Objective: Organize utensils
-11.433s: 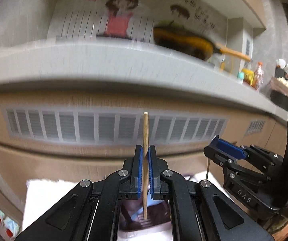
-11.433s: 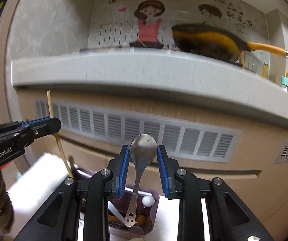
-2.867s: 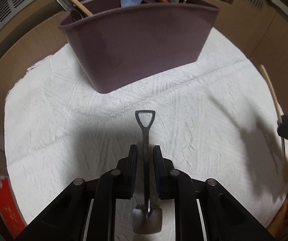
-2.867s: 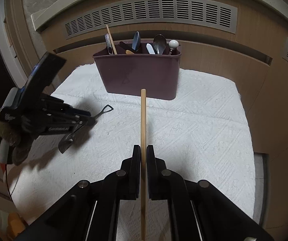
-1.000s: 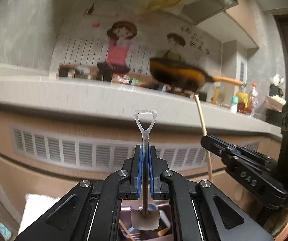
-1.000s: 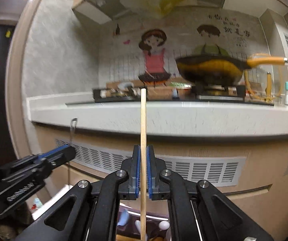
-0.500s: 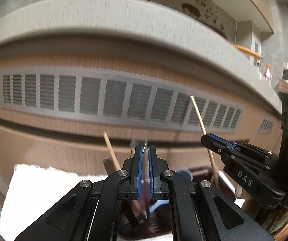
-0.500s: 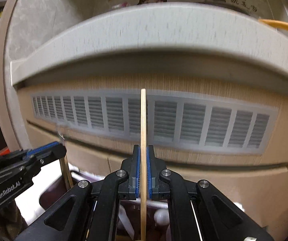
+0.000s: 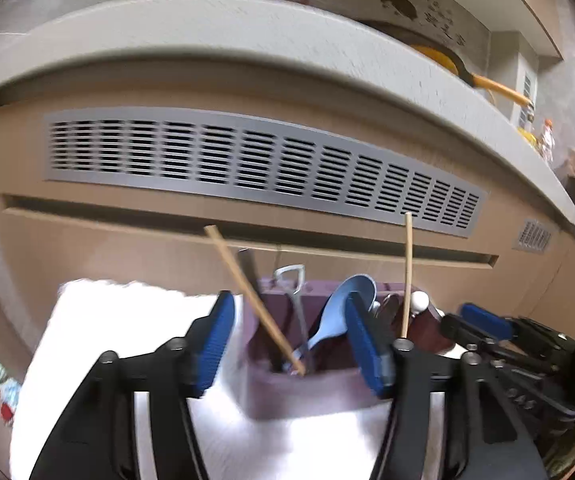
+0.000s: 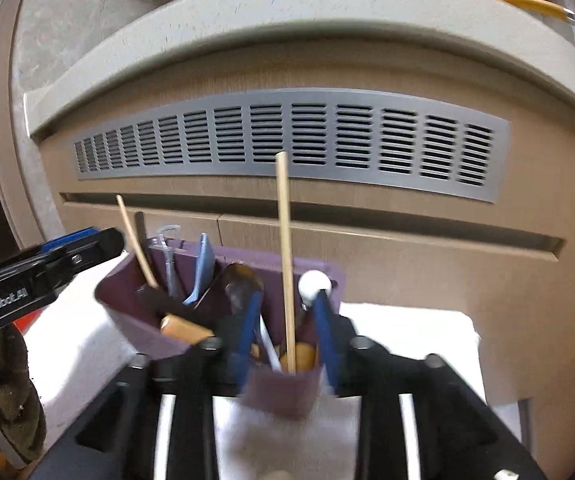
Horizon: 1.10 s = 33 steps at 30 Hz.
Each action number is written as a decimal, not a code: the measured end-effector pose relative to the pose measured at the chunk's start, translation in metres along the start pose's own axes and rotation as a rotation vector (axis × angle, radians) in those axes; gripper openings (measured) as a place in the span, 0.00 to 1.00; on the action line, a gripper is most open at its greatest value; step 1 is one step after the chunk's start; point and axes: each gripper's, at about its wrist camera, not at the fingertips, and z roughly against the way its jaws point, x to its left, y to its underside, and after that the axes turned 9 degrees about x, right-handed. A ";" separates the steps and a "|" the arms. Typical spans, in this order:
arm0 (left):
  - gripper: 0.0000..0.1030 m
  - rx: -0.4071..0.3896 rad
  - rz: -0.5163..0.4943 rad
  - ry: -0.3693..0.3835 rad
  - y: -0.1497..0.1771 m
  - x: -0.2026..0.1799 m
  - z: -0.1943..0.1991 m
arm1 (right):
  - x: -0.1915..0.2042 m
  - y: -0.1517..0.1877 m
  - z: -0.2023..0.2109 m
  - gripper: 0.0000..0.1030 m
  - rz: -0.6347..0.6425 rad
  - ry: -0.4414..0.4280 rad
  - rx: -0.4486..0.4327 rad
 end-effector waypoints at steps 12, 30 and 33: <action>1.00 -0.036 -0.076 -0.145 0.088 -0.024 0.102 | 0.028 0.067 0.107 0.89 -0.018 0.055 -0.055; 1.00 -0.067 -0.122 -0.206 0.146 -0.061 0.150 | 0.027 0.132 0.164 0.99 -0.134 0.214 -0.105; 1.00 -0.053 -0.115 -0.204 0.145 -0.058 0.147 | 0.028 0.135 0.161 0.99 -0.131 0.206 -0.085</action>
